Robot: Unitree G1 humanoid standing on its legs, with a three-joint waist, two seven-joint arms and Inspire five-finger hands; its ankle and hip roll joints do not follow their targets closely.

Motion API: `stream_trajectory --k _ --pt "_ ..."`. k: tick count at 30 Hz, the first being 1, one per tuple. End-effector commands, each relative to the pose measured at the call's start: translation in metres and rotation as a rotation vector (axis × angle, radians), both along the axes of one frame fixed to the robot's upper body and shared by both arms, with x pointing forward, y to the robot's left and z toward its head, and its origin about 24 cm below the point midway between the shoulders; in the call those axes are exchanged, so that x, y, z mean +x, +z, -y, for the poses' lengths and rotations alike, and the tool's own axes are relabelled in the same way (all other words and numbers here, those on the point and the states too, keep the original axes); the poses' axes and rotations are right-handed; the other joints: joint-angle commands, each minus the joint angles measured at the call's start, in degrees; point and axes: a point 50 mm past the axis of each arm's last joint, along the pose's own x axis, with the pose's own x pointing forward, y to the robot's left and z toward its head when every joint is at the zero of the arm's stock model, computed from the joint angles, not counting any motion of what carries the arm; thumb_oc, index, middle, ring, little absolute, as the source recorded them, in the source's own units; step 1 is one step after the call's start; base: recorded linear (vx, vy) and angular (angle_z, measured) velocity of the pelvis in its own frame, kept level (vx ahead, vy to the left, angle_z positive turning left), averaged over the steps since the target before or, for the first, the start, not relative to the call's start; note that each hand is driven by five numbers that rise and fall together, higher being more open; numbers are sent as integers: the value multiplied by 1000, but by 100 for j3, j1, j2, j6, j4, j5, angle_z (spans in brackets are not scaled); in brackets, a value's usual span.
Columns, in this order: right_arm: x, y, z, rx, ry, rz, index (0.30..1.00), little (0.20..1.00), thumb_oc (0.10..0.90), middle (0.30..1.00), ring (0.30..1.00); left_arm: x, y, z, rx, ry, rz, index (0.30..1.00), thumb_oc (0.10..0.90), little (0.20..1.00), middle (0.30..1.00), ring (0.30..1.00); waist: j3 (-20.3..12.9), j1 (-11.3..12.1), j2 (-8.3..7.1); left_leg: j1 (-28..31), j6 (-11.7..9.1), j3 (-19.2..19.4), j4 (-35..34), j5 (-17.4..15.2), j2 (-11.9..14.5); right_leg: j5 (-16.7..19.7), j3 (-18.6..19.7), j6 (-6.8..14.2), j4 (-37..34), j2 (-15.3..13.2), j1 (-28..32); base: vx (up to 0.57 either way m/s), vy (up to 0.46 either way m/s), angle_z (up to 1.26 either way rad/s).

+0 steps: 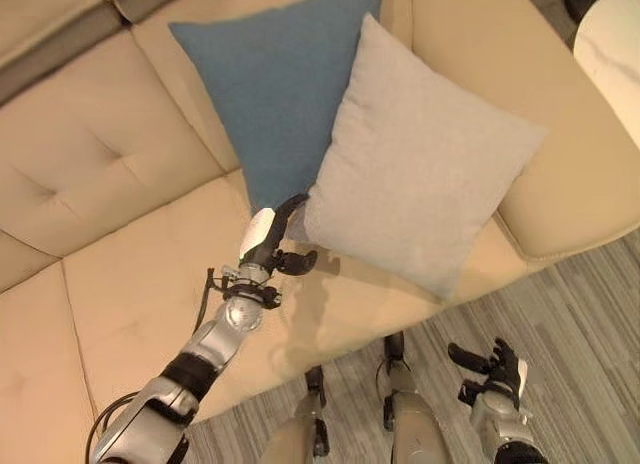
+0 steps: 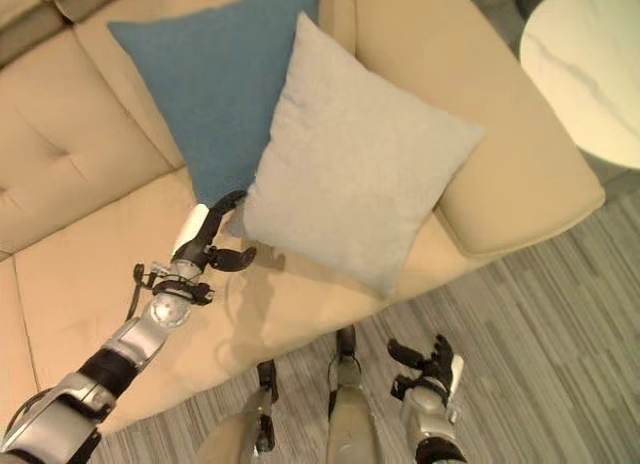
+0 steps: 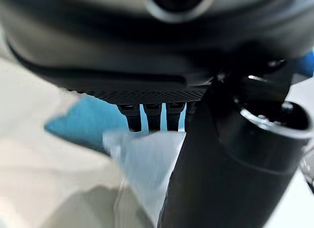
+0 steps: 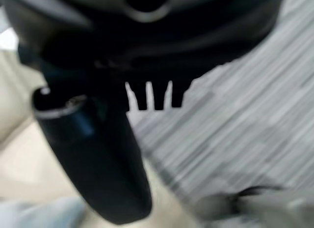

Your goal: Pick up all the scattered cushions and arrange them neatly on the sofa.

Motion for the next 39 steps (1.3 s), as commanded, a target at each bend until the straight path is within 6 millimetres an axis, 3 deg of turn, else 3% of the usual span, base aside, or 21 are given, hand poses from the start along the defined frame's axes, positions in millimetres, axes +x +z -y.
stream_trajectory --k 1,2,3,5,9,10,12,17,19,24,27,29,30,32,33,34,35,36,37,38,39 --pt "67 116 -21 61 -51 654 900 900 800 900 900 26 48 21 -55 6 187 900 800 900 900 900 -188 57 180 -488 -687 -114 7 105 546 -340 14 993 31 -446 49 -34 35 -7" --pt "68 117 -22 61 -52 656 900 900 800 900 900 26 49 21 -55 7 189 900 800 900 900 900 -182 58 178 -497 -687 -113 7 107 544 -337 15 993 31 -447 39 -3 63 2" --pt "78 141 -36 86 -29 759 900 900 800 900 900 30 53 25 -49 14 202 900 800 900 900 900 -133 58 198 -528 -715 -74 7 105 546 -343 19 1008 31 -466 14 -10 40 5" --pt "81 152 -40 88 -23 802 900 900 800 900 900 32 56 25 -65 23 207 900 800 900 900 900 -116 45 192 -588 -722 -65 7 153 532 -307 16 1009 31 -486 -33 -17 32 5" --pt "81 152 -40 88 -23 803 900 900 800 900 900 32 56 25 -65 23 207 900 800 900 900 900 -116 44 192 -590 -722 -67 7 154 532 -307 15 1009 31 -487 -34 -1 3 4" --pt "86 146 -51 103 49 758 900 900 800 900 900 37 73 23 -339 23 175 900 800 900 900 900 -96 50 135 -584 -759 -10 7 134 528 -301 -18 1015 31 -515 -28 0 0 0" --pt "88 140 -54 104 90 721 900 900 800 900 900 37 90 19 -450 -2 199 900 800 900 900 900 -70 45 132 -601 -759 -9 7 139 525 -292 -21 1026 31 -534 -37 0 0 0" --pt "85 131 -60 112 148 690 900 900 800 900 900 37 105 19 -541 -42 215 900 800 900 900 900 -63 19 125 -660 -757 0 7 187 515 -261 -31 1026 31 -547 -88 0 0 0" --pt "89 137 -69 113 209 698 900 900 800 900 900 42 124 22 -579 -94 218 900 800 900 900 900 -51 22 130 -686 -767 17 7 207 529 -257 -36 1041 31 -547 -113 0 0 0" --pt "98 156 -87 129 329 755 900 900 800 900 900 50 143 30 -707 -171 175 900 800 900 900 900 -60 16 167 -689 -798 54 7 209 547 -281 -46 1066 31 -544 -119 0 0 0" --pt "105 179 -104 144 429 829 900 900 800 900 900 53 156 41 -789 -242 145 900 800 900 900 900 -74 -22 169 -724 -807 80 7 253 552 -264 -42 1071 31 -546 -156 0 0 0" --pt "105 180 -104 144 429 831 900 900 800 900 900 53 157 41 -790 -243 146 900 800 900 900 900 -64 -20 170 -721 -807 82 7 252 553 -264 -41 1071 31 -545 -154 0 0 0" --pt "109 188 -110 156 473 853 900 900 800 900 900 55 160 55 -808 -288 100 900 800 900 900 900 -44 -48 159 -676 -813 101 7 228 565 -285 -19 1082 31 -527 -128 0 0 0" --pt "113 194 -114 164 497 860 900 900 800 900 900 58 163 58 -794 -299 86 900 800 900 900 900 -42 -68 149 -699 -809 109 7 257 561 -259 -2 1082 31 -530 -159 0 0 0" --pt "127 212 -127 173 550 862 900 900 800 900 900 64 165 69 -784 -306 40 900 800 900 900 900 -43 -81 126 -689 -816 138 7 262 569 -263 20 1085 31 -526 -176 0 0 0" --pt "134 225 -133 234 550 896 705 705 670 705 705 65 171 82 -754 -329 29 900 800 900 900 900 -39 -106 117 -650 -822 153 7 227 569 -281 50 1089 31 -514 -164 19 37 -2" --pt "136 233 -139 252 569 915 592 592 595 592 592 65 174 88 -736 -341 27 900 800 900 900 900 -36 -122 108 -640 -825 165 7 225 574 -279 59 1089 31 -513 -167 0 0 0" --pt "137 234 -139 252 570 917 498 498 532 498 498 65 174 87 -736 -342 30 858 772 858 858 858 -34 -125 105 -666 -822 162 7 253 567 -255 62 1085 31 -518 -192 7 4 -4" --pt "147 278 -44 87 569 933 300 300 400 300 300 68 192 67 -687 -344 89 528 552 528 528 528 -73 -134 54 -656 -838 167 7 244 573 -249 57 1102 31 -534 -201 7 -13 -5" --pt "149 290 -77 87 590 1010 300 300 400 300 300 70 174 86 -641 -362 -14 300 400 300 300 300 -80 -130 47 -640 -845 187 7 220 580 -273 68 1105 31 -509 -192 45 15 -6" --pt "156 241 -80 421 492 958 300 300 400 300 300 61 169 124 -536 -427 -25 300 400 300 300 300 -71 -172 85 -612 -854 203 7 196 595 -285 64 1118 31 -514 -168 25 23 -5"
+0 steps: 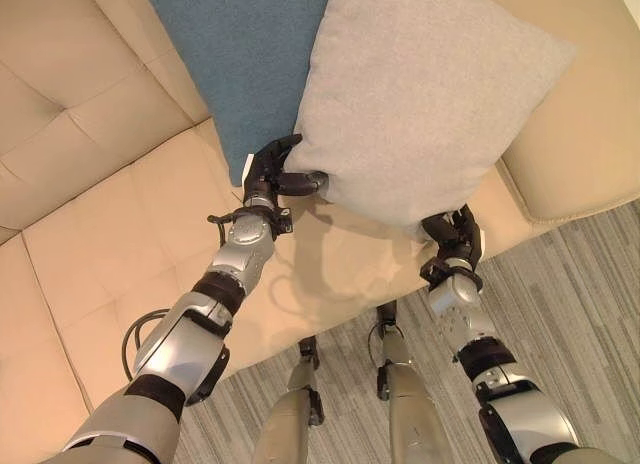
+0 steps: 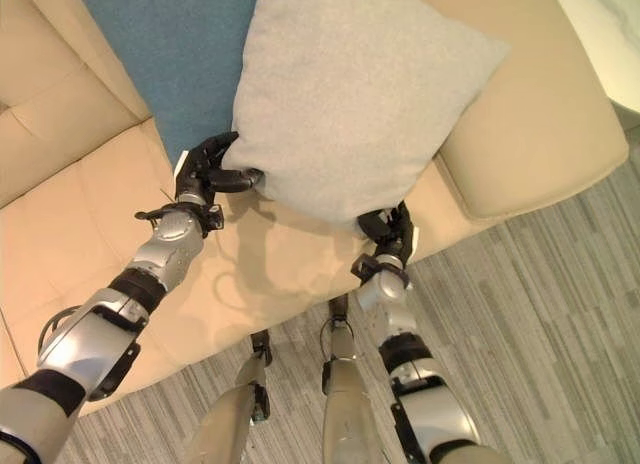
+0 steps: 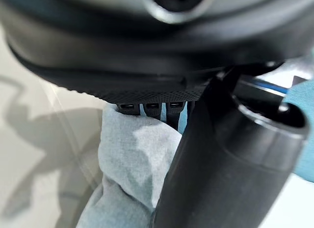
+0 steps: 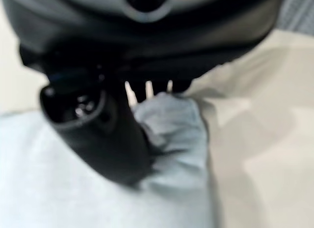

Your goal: Pick up all the scattered cushions and arrange them neatly on the sofa.

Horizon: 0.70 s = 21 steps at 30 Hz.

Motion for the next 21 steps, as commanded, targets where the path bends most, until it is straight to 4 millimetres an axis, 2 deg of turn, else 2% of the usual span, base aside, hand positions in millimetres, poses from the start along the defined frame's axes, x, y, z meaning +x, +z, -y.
stream_trajectory --k 1,2,3,4,6,11,15,16,17,18,19,21 --pt "42 97 -93 377 275 509 300 300 400 300 300 -8 88 116 170 -345 290 300 400 300 300 300 -471 -110 214 -129 -802 139 -55 71 702 -485 -45 1099 28 -390 293 25 72 -3" --pt "45 105 -145 272 339 469 300 300 400 300 300 -12 85 127 185 -338 309 300 400 300 300 300 -470 -130 237 -107 -802 169 -55 70 699 -472 -2 1096 28 -389 293 -12 45 -2" --pt "45 106 -146 272 339 468 300 300 400 300 300 -12 85 126 186 -337 309 300 400 300 300 300 -478 -140 229 -131 -797 166 -55 96 690 -450 0 1096 28 -397 271 1 71 -6" --pt "39 111 -170 264 409 488 300 300 400 300 300 -13 84 125 184 -331 315 300 400 300 300 300 -460 -173 230 -71 -796 212 -55 69 704 -478 47 1097 28 -368 301 -12 48 -18" --pt "30 111 -183 267 457 512 300 300 400 300 300 -13 86 124 179 -334 322 300 400 300 300 300 -453 -242 222 8 -769 245 -55 38 712 -505 98 1094 28 -348 339 15 48 -24" --pt "21 111 -183 273 453 564 300 300 400 300 300 -19 71 136 137 -355 288 300 400 300 300 300 -503 -293 273 202 -710 283 -55 -15 669 -543 151 1097 28 -392 501 2 23 -8" --pt "18 100 -176 264 435 551 300 300 400 300 300 -21 60 140 162 -342 272 300 400 300 300 300 -528 -299 339 339 -673 275 -55 -36 650 -587 149 1102 28 -418 641 0 0 0" --pt "19 97 -174 250 431 539 300 300 400 300 300 -21 58 141 177 -336 276 300 400 300 300 300 -532 -299 352 355 -662 272 -55 -36 644 -587 149 1104 28 -422 664 0 0 0" --pt "20 86 -165 226 414 499 300 300 400 300 300 -24 55 142 182 -332 291 300 400 300 300 300 -544 -281 370 433 -647 270 -55 -78 640 -615 128 1111 28 -437 746 0 0 0" --pt "20 86 -165 226 414 499 300 300 400 300 300 -24 55 142 182 -331 291 300 400 300 300 300 -551 -283 368 412 -644 267 -55 -59 635 -598 130 1110 28 -442 726 0 0 0" --pt "24 74 -155 194 393 444 300 300 400 300 300 -26 54 145 185 -341 293 300 400 300 300 300 -579 -262 371 444 -634 263 -55 -64 628 -603 111 1120 28 -449 771 0 0 0" --pt "25 69 -151 171 386 415 300 300 400 300 300 -29 50 147 206 -342 306 300 400 300 300 300 -602 -237 364 574 -617 275 -55 -109 626 -626 97 1131 28 -460 889 5 20 1"
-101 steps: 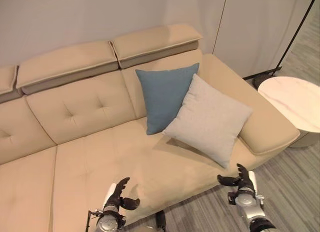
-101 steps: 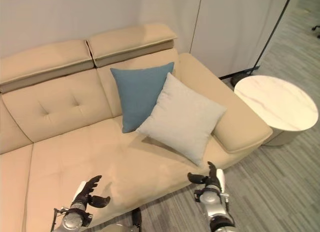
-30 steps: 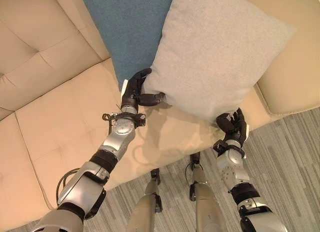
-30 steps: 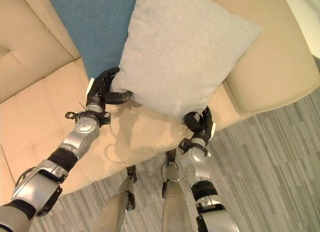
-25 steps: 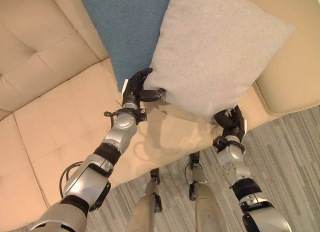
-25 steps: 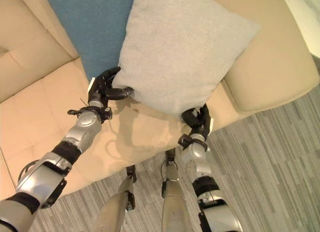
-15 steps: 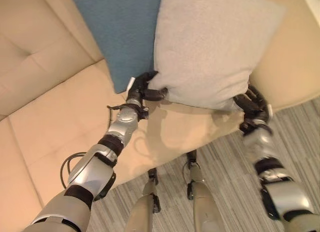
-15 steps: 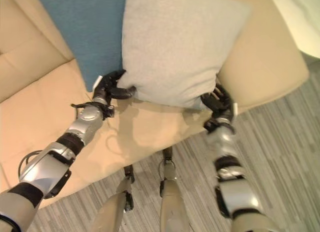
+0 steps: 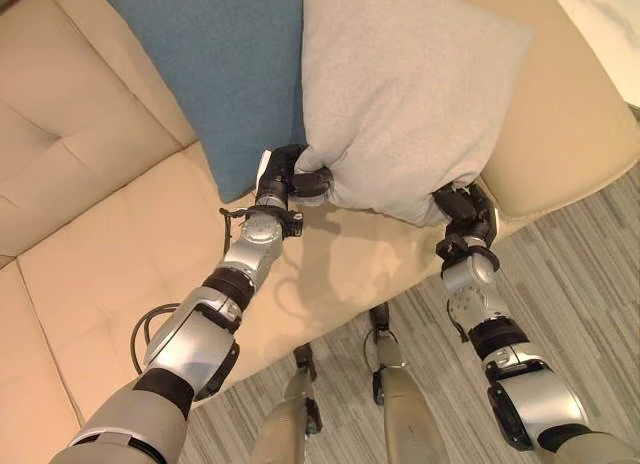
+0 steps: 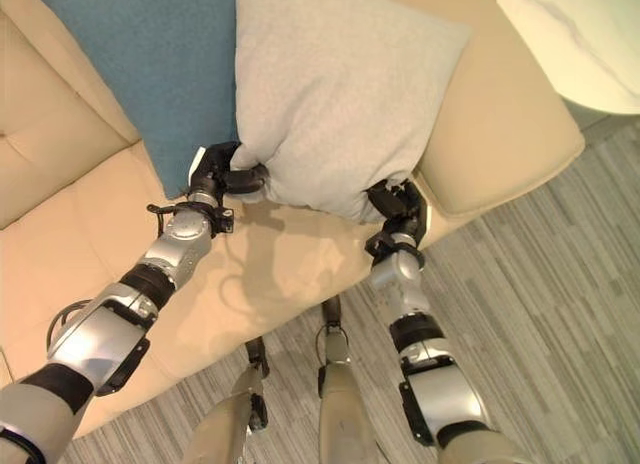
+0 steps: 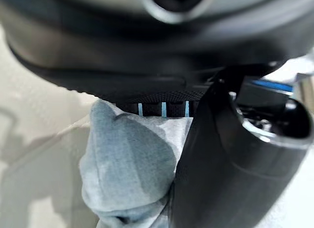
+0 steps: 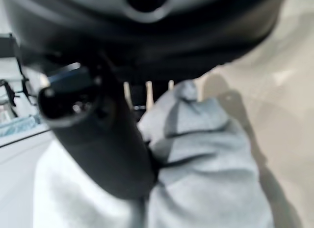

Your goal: Pick up all the scattered cushions and arrange them neatly on the sofa.

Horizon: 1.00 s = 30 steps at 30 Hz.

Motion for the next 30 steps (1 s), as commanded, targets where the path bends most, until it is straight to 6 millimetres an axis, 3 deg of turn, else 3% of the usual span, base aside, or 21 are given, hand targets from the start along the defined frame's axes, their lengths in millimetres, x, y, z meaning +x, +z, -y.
stream_trajectory --k 1,7,8,10,13,16,17,21,22,23,24,25,26,27,28,29,30 --pt "17 72 -83 -160 346 312 300 300 400 300 300 -28 66 123 67 -391 318 300 400 300 300 300 -605 13 472 142 -639 48 11 -182 558 -676 -78 1161 27 -573 588 18 53 2" --pt "2 39 -53 -168 293 245 300 300 400 300 300 -36 76 108 85 -375 434 300 400 300 300 300 -877 113 494 767 -443 56 11 -439 459 -785 -119 1187 27 -643 1149 81 80 -1" --pt "-3 30 -42 -162 259 227 300 300 400 300 300 -40 79 96 41 -366 469 300 400 300 300 300 -1046 213 543 1171 -329 79 11 -613 381 -868 -166 1187 27 -707 1495 92 144 -8" --pt "-11 18 -40 -143 246 203 300 300 400 300 300 -45 78 89 50 -365 491 300 400 300 300 300 -1193 291 570 1516 -218 121 11 -747 249 -883 -180 1187 27 -819 1772 135 212 -8" --pt "-23 17 -29 -142 219 231 300 300 400 300 300 -53 89 72 85 -358 585 300 400 300 300 300 -1467 397 659 1867 -30 98 12 -905 -39 -769 -308 1187 27 -1099 2131 78 231 -2" --pt "-33 16 -23 -173 194 242 300 300 400 300 300 -66 95 64 81 -382 647 300 400 300 300 300 -1573 463 749 2127 71 51 11 -936 -227 -693 -584 1187 669 -1338 2162 -64 191 18" --pt "-37 16 -23 -172 186 257 300 300 400 300 300 -70 97 63 98 -397 670 300 400 300 300 300 -1577 463 761 2146 129 -23 11 -907 -259 -910 -636 1187 1076 -1344 2161 -104 100 27" --pt "-37 16 -23 -172 186 257 300 300 400 300 300 -70 97 63 98 -397 670 300 400 300 300 300 -1577 461 760 2146 129 -24 11 -906 -260 -912 -637 1187 1079 -1346 2161 -20 17 16" --pt "-41 17 -24 -159 189 276 300 300 400 300 300 -74 99 67 111 -412 688 300 400 300 300 300 -1562 400 720 2162 187 -139 11 -897 -299 -1231 -442 1187 1437 -1210 2238 -163 50 1" --pt "-46 27 -31 -91 168 354 300 300 400 300 300 -84 106 65 89 -430 735 300 400 300 300 300 -1653 329 596 2114 303 -711 11 -664 -350 -2149 565 891 2184 17 2414 -356 -88 24" --pt "-54 31 -29 -135 136 391 300 300 400 300 300 -97 108 53 53 -418 771 300 400 300 300 300 -1830 658 280 1860 300 -1119 11 -434 -496 -2503 487 306 1548 524 2872 -480 -256 135" --pt "-57 32 -29 -128 123 405 300 300 400 300 300 -103 107 46 32 -424 778 300 400 300 300 300 -1777 801 125 1646 166 -1357 11 -183 -487 -2541 391 194 1464 658 2872 -484 -343 179" --pt "-55 36 -30 -146 133 416 300 300 400 300 300 -107 110 48 20 -448 793 300 400 300 300 300 -1803 821 103 1401 53 -1464 11 -64 -444 -2447 309 202 1326 725 2807 -461 -258 160" --pt "-52 44 -31 -179 131 436 300 300 400 300 300 -113 117 46 -3 -446 832 300 400 300 300 300 -1704 984 43 1065 -163 -1593 11 267 -409 -2415 144 126 1162 771 2816 -275 -128 98" --pt "-52 44 -31 -179 131 435 300 300 400 300 300 -113 117 45 -3 -445 832 300 400 300 300 300 -1732 964 32 1056 -164 -1608 11 232 -424 -2440 124 122 1141 760 2823 -492 -50 80" --pt "-52 61 -31 -195 101 498 300 300 400 300 300 -119 120 41 -22 -428 870 300 400 300 300 300 -1507 1019 -49 594 -337 -1377 52 471 -407 -2310 -162 107 986 694 2700 -476 28 111" --pt "-51 65 -33 -192 96 512 300 300 400 300 300 -120 113 40 -61 -425 847 300 400 300 300 300 -1470 1003 -124 628 -225 -905 144 302 -306 -2207 -405 192 921 576 2615 -737 50 152"
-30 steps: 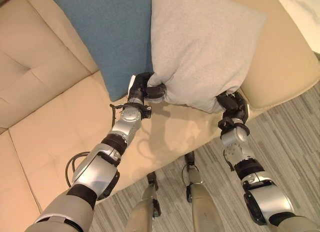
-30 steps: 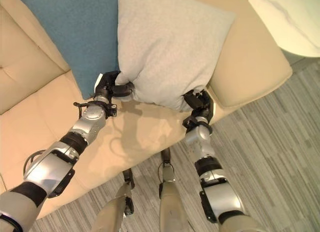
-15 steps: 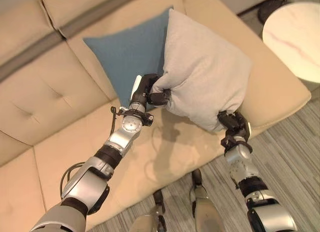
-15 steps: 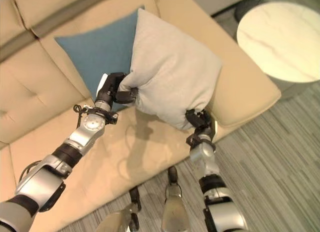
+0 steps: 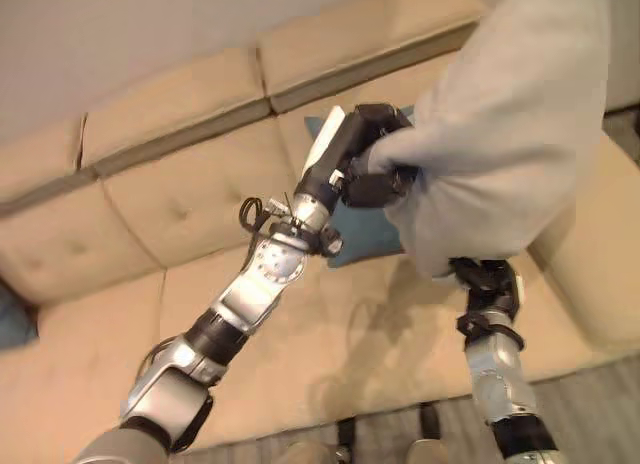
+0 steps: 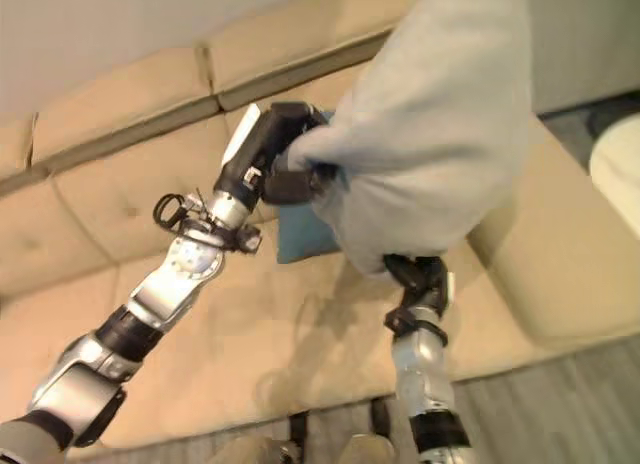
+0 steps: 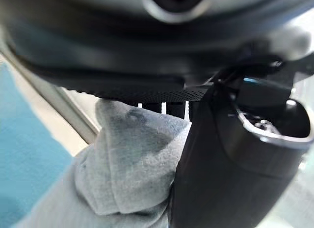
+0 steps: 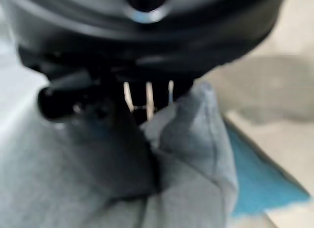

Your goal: Pick up all the scattered cushions and arrange them neatly on the sofa.

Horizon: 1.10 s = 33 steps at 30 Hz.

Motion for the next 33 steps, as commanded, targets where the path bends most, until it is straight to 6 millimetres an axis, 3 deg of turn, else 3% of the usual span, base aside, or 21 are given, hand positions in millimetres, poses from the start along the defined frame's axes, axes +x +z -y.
stream_trajectory --k 1,4,10,11,12,13,14,16,17,18,19,20,22,23,25,27,29,30,31,32,33 --pt "33 128 -39 -130 103 573 300 300 400 300 300 -28 40 -1 -221 -137 217 300 400 300 300 300 -972 184 -554 -760 -1 1307 167 203 36 -849 -595 261 783 40 -388 -397 44 194" --pt "33 128 -40 -130 104 573 300 300 400 300 300 -29 40 -2 -221 -137 217 300 400 300 300 300 -997 155 -543 -831 2 1280 226 192 40 -826 -624 260 769 49 -415 -84 7 179" --pt "33 128 -40 -130 104 573 300 300 400 300 300 -29 40 -2 -221 -137 217 300 400 300 300 300 -998 155 -543 -832 2 1279 227 191 40 -826 -624 260 770 49 -415 -20 2 14" --pt "32 131 -37 -155 94 587 300 300 400 300 300 -30 37 -6 -233 -136 204 300 400 300 300 300 -985 163 -627 -662 86 1434 434 -142 122 -789 -878 256 757 -103 -440 -277 427 11" --pt "25 124 -24 -183 61 564 300 300 400 300 300 -39 28 -30 -235 -91 205 300 400 300 300 300 -1161 36 -812 285 -88 2157 368 -573 1115 -571 -1802 397 727 -644 -362 -310 733 38" --pt "21 116 -25 -170 85 544 300 300 400 300 300 -41 25 -40 -247 -60 203 300 400 300 300 300 -1210 -31 -843 497 -261 2598 190 -325 1611 -474 -2171 496 830 -939 -278 -167 884 179" --pt "19 112 -28 -168 109 532 300 300 400 300 300 -42 21 -46 -257 -40 192 300 400 300 300 300 -1236 -107 -815 735 -391 2729 15 -288 1797 -531 -2307 613 886 -1048 -141 -7 469 251" --pt "19 112 -28 -168 111 531 300 300 400 300 300 -43 21 -47 -257 -38 191 300 400 300 300 300 -1222 -125 -813 761 -393 2722 -5 -277 1796 -534 -2318 615 883 -1046 -114 5 468 165" --pt "10 99 -35 -131 177 502 300 300 400 300 300 -46 11 -58 -221 5 168 300 400 300 300 300 -1356 -118 -838 900 -470 3221 -236 -488 1668 37 -2840 947 847 -1672 33 -49 1602 38" --pt "6 82 -56 -86 294 449 300 300 400 300 300 -45 -7 -71 -164 73 116 300 400 300 300 300 -1319 -67 -1012 690 -85 2992 -90 -885 889 946 -2722 1140 763 -2293 102 -51 1612 59" --pt "6 82 -57 -84 295 449 300 300 400 300 300 -45 -7 -72 -163 75 116 300 400 300 300 300 -1330 -78 -1035 675 -64 2989 -77 -899 861 954 -2719 1147 771 -2324 90 21 1231 117" --pt "3 75 -64 -19 327 438 300 300 400 300 300 -43 -4 -68 -115 78 143 300 400 300 300 300 -1261 -210 -997 672 142 2802 -92 -1014 544 605 -2028 956 1237 -2116 -48 52 405 150" --pt "3 75 -64 -17 327 438 300 300 400 300 300 -43 -4 -68 -113 79 144 300 400 300 300 300 -1266 -173 -1015 679 149 2839 -96 -1027 531 544 -1961 956 1341 -2150 -123 68 389 103" --pt "-2 71 -67 19 340 432 300 300 400 300 300 -41 1 -62 -58 91 191 300 400 300 300 300 -1184 -362 -933 801 350 2673 -160 -1003 260 62 -1365 700 1868 -1561 -339 160 569 24" --pt "-2 70 -72 28 365 439 300 300 400 300 300 -36 1 -58 -30 103 197 300 400 300 300 300 -1099 -440 -844 1035 449 2492 -254 -1061 90 -272 -1311 565 2386 -1104 -746 248 582 57" --pt "-1 74 -78 45 395 461 300 300 400 300 300 -33 5 -59 6 132 228 300 400 300 300 300 -1004 -518 -815 1296 479 2327 -290 -1217 -31 -469 -1484 467 2431 -758 -1138 219 277 126" --pt "-1 74 -78 45 395 461 300 300 400 300 300 -33 5 -59 6 132 228 300 400 300 300 300 -1001 -521 -815 1297 479 2325 -289 -1217 -30 -469 -1487 467 2430 -758 -1134 215 170 99" --pt "1 79 -87 63 427 486 300 300 400 300 300 -29 2 -59 -8 152 209 300 400 300 300 300 -967 -498 -876 1626 451 2195 -194 -1510 -333 -410 -1982 562 2167 -412 -1569 478 317 48" --pt "2 81 -90 76 438 499 300 300 400 300 300 -26 2 -57 -8 153 207 300 400 300 300 300 -977 -546 -856 1682 435 2094 -92 -1647 -394 -339 -2490 625 2000 -419 -1545 676 425 20" --pt "2 83 -99 100 472 503 300 300 400 300 300 -21 1 -54 2 151 196 300 400 300 300 300 -1125 -467 -874 1703 399 2285 75 -1719 -588 -306 -3543 491 1723 -610 -1359 349 146 21" --pt "3 82 -99 102 472 503 300 300 400 300 300 -20 1 -53 3 151 195 300 400 300 300 300 -1131 -521 -864 1685 375 2224 140 -1772 -546 -341 -3610 488 1678 -579 -1307 220 81 25"
